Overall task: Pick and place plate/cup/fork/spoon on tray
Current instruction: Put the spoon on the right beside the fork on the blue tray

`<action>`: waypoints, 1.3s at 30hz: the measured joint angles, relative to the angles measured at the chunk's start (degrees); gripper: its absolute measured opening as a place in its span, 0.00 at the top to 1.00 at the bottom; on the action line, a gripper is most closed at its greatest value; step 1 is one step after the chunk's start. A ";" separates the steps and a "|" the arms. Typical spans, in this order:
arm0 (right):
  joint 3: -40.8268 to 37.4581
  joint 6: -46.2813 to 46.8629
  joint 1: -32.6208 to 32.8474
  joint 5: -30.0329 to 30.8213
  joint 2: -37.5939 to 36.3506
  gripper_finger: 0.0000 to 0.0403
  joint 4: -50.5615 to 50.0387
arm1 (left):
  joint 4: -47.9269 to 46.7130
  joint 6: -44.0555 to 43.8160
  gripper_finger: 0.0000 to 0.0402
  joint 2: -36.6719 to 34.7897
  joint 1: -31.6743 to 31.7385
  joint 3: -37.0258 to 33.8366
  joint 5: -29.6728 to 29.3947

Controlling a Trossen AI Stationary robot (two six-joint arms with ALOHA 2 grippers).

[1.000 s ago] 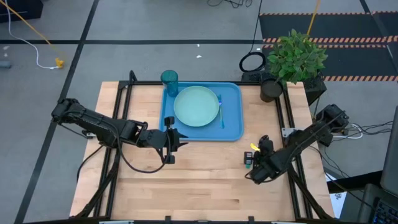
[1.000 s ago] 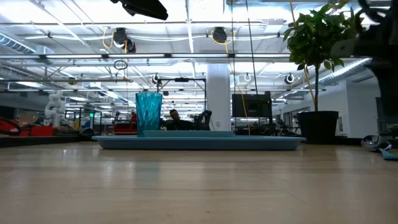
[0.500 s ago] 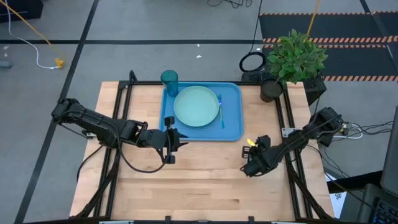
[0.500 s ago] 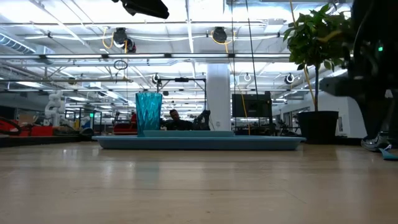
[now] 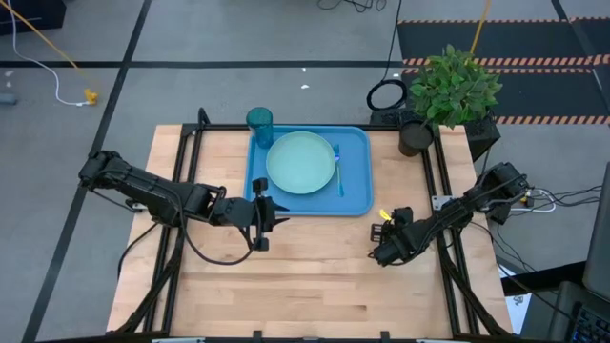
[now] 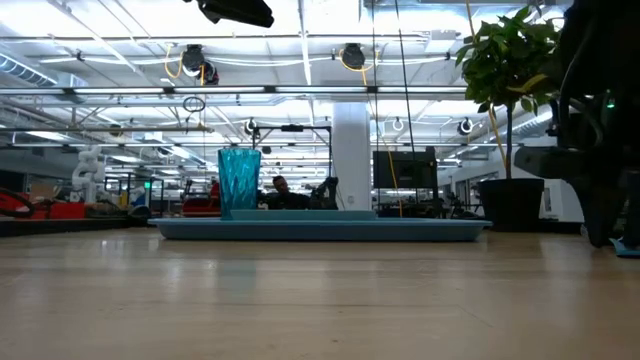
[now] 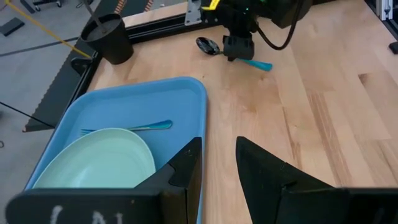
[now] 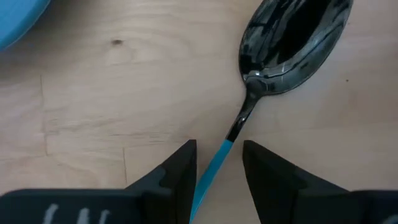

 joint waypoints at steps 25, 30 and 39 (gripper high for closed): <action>-0.11 -13.18 -5.02 1.56 -1.13 0.98 -1.16 | 0.07 3.27 0.75 0.00 2.70 0.00 -0.07; -0.11 -14.00 -5.09 1.45 -4.35 0.99 -1.71 | 0.06 3.27 0.75 0.00 2.71 0.00 -0.07; 0.33 -17.58 -5.04 4.37 -12.37 1.00 -1.22 | 0.02 3.53 0.75 0.01 2.87 0.00 -0.05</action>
